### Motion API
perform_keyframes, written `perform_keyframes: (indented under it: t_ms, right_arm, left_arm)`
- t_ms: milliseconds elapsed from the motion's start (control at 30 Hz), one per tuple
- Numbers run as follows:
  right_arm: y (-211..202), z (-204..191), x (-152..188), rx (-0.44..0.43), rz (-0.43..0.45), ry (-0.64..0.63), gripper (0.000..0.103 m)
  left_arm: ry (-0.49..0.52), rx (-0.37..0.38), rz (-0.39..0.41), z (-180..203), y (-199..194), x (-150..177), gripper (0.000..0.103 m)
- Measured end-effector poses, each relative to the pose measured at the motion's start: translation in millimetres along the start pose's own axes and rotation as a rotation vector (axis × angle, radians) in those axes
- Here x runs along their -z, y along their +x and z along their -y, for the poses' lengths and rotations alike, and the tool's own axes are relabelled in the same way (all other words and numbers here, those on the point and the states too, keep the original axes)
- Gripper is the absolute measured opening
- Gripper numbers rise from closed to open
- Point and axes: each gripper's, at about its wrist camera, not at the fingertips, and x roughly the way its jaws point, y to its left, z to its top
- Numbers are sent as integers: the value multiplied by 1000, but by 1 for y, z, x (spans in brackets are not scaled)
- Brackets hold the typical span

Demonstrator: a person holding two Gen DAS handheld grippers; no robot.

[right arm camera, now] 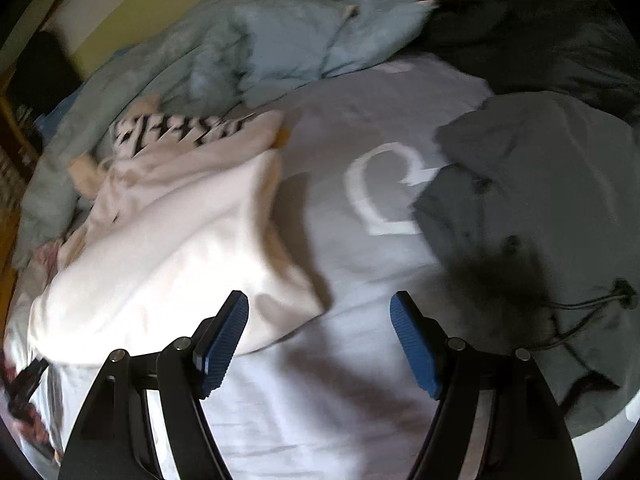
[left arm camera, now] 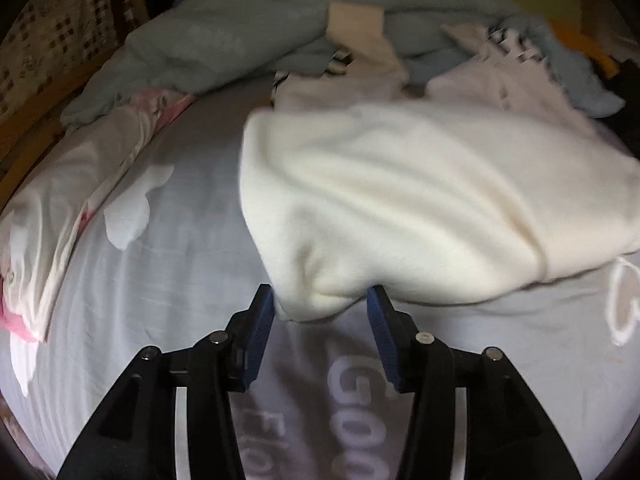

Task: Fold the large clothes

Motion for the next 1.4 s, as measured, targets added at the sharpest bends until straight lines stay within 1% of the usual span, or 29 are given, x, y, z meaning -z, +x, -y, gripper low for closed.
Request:
perform_keyframes:
  t_ms: [33,100,133,167,200,233,267,300,333,367,433,500,567,633,667,733,800,833,867,900,1000,1033,1067,1100,1133,1200,1267,1333,1400]
  right_arm:
    - [4,-4,1,-24,-24,-21,75]
    - [13,-11,5,-47,-64,-46,75]
    - [17,-14,6,-42,-73,-51,75]
    - [21,-15,7,-33,-77,-49,69]
    - [22,-15,8,-26,-79,-47,62]
    - [22,-14,8,-9,-80,-37,50]
    - [19,-11,5,13,-64,-20,46]
    - [12,-9,1,30,-26,-10,44]
    - [5,-6,-2,49,6,-10,43]
    - [-2,-5,-6,66,39,-15,43]
    - [-13,-1,-10,28,72,-14,43]
    - [-9,0,-10,-62,24,-16,43]
    - [1,-3,-4,-73,-47,-37,43]
    - [10,-2,-2,-60,-62,-25,43]
    - [17,0,-2,-75,-82,-3,43]
    - [28,6,-2,-130,-97,45,43]
    - [42,7,-4,-211,-83,32,52]
    - [50,6,-6,-232,-71,15,67]
    - [60,7,-5,-272,-80,20,71]
    - [62,10,-3,-300,-60,57,72]
    - [62,9,0,-433,-80,165,71]
    - [60,10,2,-439,-61,191,52]
    - [55,11,2,-422,-24,215,31]
    - [49,12,1,-392,28,222,28]
    - [41,10,-2,-381,80,207,17]
    - [23,-1,-5,-293,187,119,14]
    - [2,-29,-2,-123,302,-11,13]
    - [-18,-51,1,-34,425,-137,13]
    - [-27,-55,-4,7,436,-173,13]
  left_arm:
    - [0,-22,-14,2,8,3,44]
    - [-20,-71,26,1,13,3,13]
    - [-31,-83,36,-1,11,1,12]
    - [-46,-93,51,-2,7,0,11]
    - [-51,-104,92,-5,-2,0,11]
    - [-35,-128,161,-7,-12,0,11]
    - [0,-192,250,-7,-22,-1,10]
    - [11,-286,287,-9,-25,-2,0]
    - [-29,-417,286,-19,-24,-5,0]
    - [-114,-428,268,-41,-23,-6,0]
    - [-237,-335,212,-78,-20,-3,0]
    - [-245,-275,214,-92,-24,2,0]
    - [-241,-170,226,-91,-32,5,0]
    - [-218,-132,216,-81,-35,3,0]
    - [-199,-120,203,-72,-35,2,0]
    - [-174,-21,180,-56,-34,-1,2]
    - [-184,102,121,-41,-31,-4,35]
    - [-191,138,107,-37,-29,-4,41]
    - [-184,169,107,-31,-29,-3,52]
    - [-175,177,100,-26,-27,-2,60]
    - [-195,144,55,-24,-12,2,66]
    - [-226,157,34,-26,-5,4,66]
    - [-250,190,5,-29,4,7,66]
    - [-262,206,-18,-28,11,9,66]
    - [-254,193,-11,-26,13,9,66]
    - [-213,177,9,-18,6,9,66]
    - [-199,197,25,-12,1,8,65]
    - [-198,210,29,-11,-1,9,65]
    - [-202,225,25,-7,-1,12,65]
